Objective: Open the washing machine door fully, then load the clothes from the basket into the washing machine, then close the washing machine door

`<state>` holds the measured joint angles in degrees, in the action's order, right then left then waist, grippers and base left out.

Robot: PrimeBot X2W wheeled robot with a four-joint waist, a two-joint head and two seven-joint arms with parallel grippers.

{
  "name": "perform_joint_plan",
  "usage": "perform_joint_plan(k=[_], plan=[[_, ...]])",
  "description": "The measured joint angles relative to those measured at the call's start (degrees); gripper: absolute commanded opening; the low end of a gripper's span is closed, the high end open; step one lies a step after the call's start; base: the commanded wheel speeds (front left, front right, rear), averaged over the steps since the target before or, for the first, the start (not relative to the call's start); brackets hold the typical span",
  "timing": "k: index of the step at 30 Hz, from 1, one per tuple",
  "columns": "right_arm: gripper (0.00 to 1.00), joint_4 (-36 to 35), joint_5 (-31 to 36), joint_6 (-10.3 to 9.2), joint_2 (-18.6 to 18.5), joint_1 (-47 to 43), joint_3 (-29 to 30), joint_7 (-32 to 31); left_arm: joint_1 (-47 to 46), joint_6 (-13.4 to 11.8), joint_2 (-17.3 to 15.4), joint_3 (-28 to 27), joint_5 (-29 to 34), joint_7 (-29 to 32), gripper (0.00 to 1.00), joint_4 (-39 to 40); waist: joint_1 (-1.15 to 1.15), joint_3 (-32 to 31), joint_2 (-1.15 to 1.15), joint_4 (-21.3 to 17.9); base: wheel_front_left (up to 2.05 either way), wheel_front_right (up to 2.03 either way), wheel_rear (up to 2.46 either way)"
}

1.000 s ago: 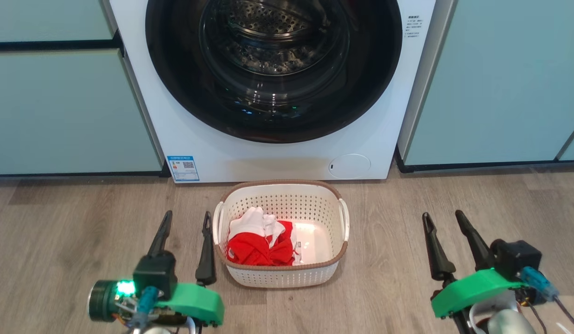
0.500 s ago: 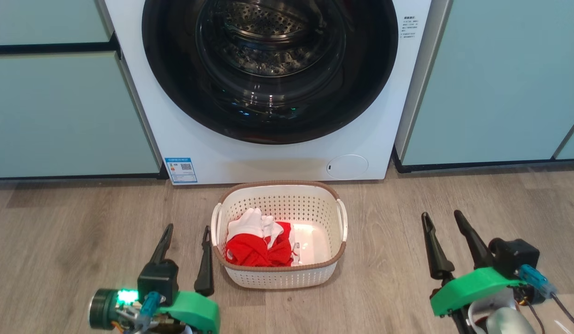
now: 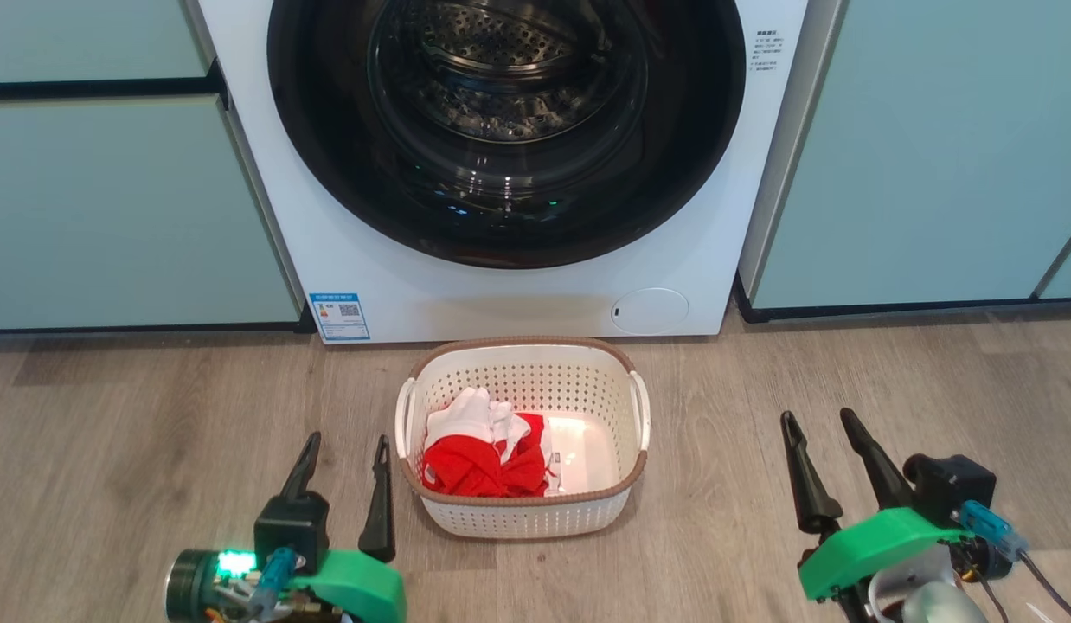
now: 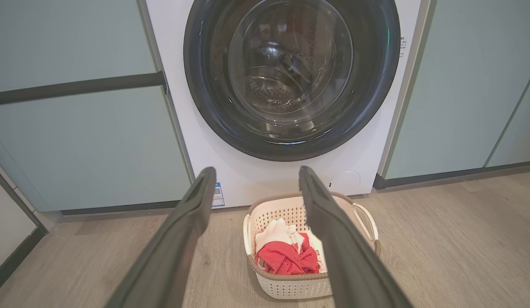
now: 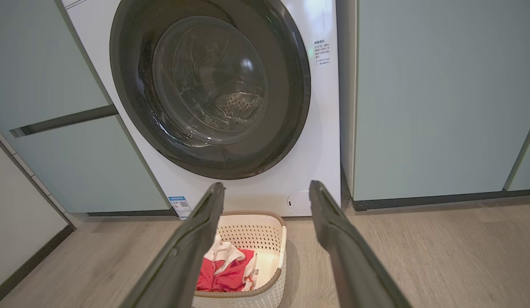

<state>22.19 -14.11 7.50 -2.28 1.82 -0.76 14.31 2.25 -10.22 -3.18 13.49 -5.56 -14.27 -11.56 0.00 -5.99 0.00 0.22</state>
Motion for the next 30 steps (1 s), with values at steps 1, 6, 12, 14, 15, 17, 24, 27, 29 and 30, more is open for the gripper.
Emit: perform_joint_plan(k=[1,6,12,14,15,17,24,27,29,30], plan=[[1.0,0.09,0.0,0.0,0.0,0.0,0.0,0.0,0.0,0.01,0.0,0.0,-0.01,0.0,1.0,-0.13,0.0,-0.01,0.0,0.01,0.0,0.0,0.0],[1.0,0.18,0.01,0.0,0.0,0.01,0.01,0.0,0.01,0.03,0.0,0.0,-0.59,0.0,1.0,-0.6,0.0,-0.07,0.0,0.08,0.0,0.0,0.0],[1.0,0.18,0.01,0.0,0.0,0.02,0.01,0.0,0.02,0.04,0.0,0.01,-0.89,0.0,1.0,-0.69,0.0,-0.09,0.0,0.08,0.0,0.0,0.0],[1.0,0.18,0.51,0.0,0.0,0.02,0.31,0.0,0.03,0.55,0.01,-0.01,-1.98,0.0,1.0,-0.57,0.0,-0.08,0.0,0.05,0.0,0.0,0.0],[1.0,0.18,0.53,0.0,0.0,0.02,0.54,0.0,0.03,0.55,0.01,-0.02,-1.97,0.0,1.0,-0.52,0.0,-0.07,0.0,0.05,0.0,0.0,0.0],[1.0,0.18,0.53,0.0,0.0,0.02,0.78,0.0,0.05,0.55,0.01,-0.05,-1.97,0.0,1.0,-0.4,0.0,-0.05,0.0,0.04,0.0,0.0,0.0],[1.0,0.16,0.81,0.0,0.0,0.03,1.1,0.0,0.11,0.55,0.01,-0.11,-1.96,0.0,1.0,-0.07,0.0,0.02,0.0,0.01,0.0,0.0,0.0],[1.0,0.16,0.87,0.0,0.0,0.03,1.51,0.0,0.12,0.55,0.01,-0.1,-2.02,0.0,1.0,-0.05,0.0,0.02,0.0,0.01,0.0,0.0,0.0],[1.0,0.15,0.87,0.0,0.0,0.03,1.65,0.0,0.12,0.56,0.01,-0.1,-2.04,0.0,1.0,-0.07,0.0,0.04,0.0,-0.01,0.0,0.0,0.0],[1.0,0.15,0.87,0.0,0.0,0.03,1.66,0.0,0.13,0.67,0.01,-0.1,-2.13,0.0,1.0,-0.08,0.0,0.04,0.0,-0.02,0.0,0.0,0.0]])
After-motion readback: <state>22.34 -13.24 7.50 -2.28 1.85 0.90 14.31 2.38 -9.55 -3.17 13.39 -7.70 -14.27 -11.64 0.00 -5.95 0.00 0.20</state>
